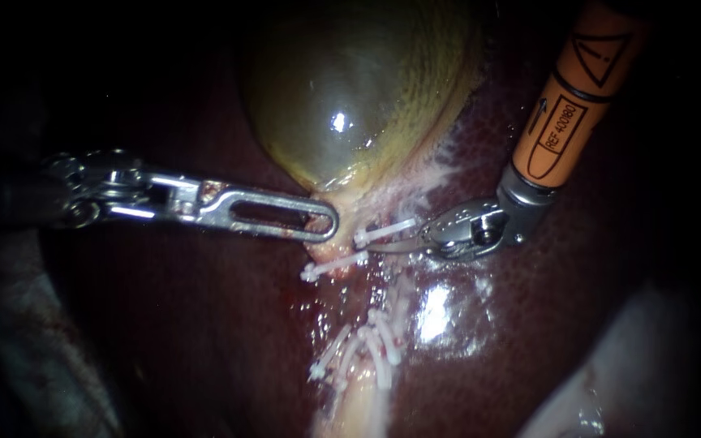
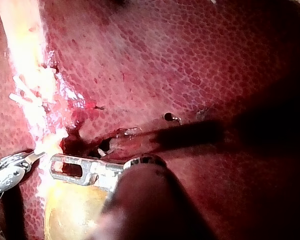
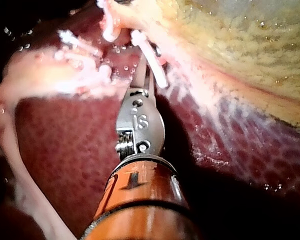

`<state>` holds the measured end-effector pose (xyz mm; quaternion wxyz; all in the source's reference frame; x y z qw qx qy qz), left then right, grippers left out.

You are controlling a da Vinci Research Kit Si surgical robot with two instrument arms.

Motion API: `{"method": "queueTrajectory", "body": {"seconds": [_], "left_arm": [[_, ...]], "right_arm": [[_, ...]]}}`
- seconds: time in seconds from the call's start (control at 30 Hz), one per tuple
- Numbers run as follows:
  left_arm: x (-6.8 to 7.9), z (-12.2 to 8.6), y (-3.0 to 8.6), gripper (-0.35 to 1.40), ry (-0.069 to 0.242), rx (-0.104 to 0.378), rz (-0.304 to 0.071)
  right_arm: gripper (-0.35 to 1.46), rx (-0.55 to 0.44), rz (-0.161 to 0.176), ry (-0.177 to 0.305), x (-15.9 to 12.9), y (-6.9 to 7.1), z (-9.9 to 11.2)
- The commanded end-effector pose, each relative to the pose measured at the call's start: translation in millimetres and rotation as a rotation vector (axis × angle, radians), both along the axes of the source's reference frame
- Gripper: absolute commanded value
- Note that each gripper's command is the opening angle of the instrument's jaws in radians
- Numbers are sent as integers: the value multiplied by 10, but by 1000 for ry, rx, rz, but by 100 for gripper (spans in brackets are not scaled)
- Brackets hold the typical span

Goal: Go back from the cut right tube

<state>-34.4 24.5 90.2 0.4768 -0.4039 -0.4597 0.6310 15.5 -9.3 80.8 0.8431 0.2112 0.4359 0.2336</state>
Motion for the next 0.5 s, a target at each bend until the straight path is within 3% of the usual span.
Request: {"method": "queueTrajectory", "body": {"seconds": [0.03, 0.5], "left_arm": [[0, 0, 0, -35, 0, 0, 0], [0, 0, 0, -35, 0, 0, 0]], "right_arm": [[-35, 0, 0, 0, 0, 0, 0], [-35, 3, -6, 6, 1, -3, -4]]}}
